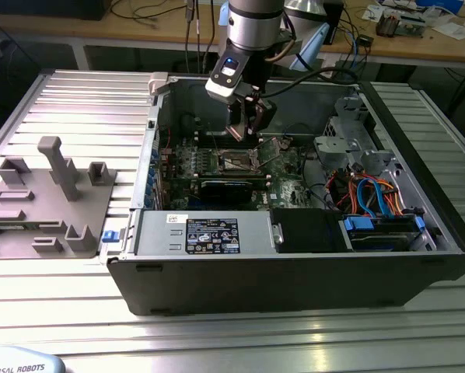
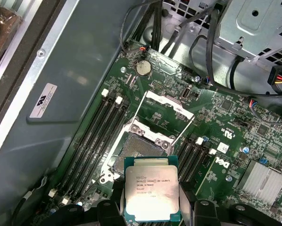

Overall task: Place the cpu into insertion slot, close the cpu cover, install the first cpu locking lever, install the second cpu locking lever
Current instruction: 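Place the cpu into insertion slot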

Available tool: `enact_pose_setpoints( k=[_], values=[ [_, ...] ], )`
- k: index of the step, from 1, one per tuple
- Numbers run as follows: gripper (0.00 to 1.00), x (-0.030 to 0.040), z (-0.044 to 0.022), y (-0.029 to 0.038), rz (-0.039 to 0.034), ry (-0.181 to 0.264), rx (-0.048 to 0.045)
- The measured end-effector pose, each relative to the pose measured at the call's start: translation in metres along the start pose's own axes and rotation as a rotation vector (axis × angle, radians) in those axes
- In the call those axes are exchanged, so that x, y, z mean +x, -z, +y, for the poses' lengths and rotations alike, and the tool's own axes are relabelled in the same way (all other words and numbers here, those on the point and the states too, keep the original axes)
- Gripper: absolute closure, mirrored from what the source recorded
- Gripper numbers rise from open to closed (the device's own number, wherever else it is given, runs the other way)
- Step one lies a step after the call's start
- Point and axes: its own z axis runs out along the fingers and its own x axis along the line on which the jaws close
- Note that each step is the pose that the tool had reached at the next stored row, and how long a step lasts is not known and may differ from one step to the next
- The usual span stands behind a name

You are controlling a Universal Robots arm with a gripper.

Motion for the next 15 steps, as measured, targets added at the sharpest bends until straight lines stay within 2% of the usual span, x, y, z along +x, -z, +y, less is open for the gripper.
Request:
enact_pose_setpoints(
  k=[15],
  values=[
    [0.46, 0.0, 0.0, -0.001, -0.0007, -0.029, -0.0004]
  ],
)
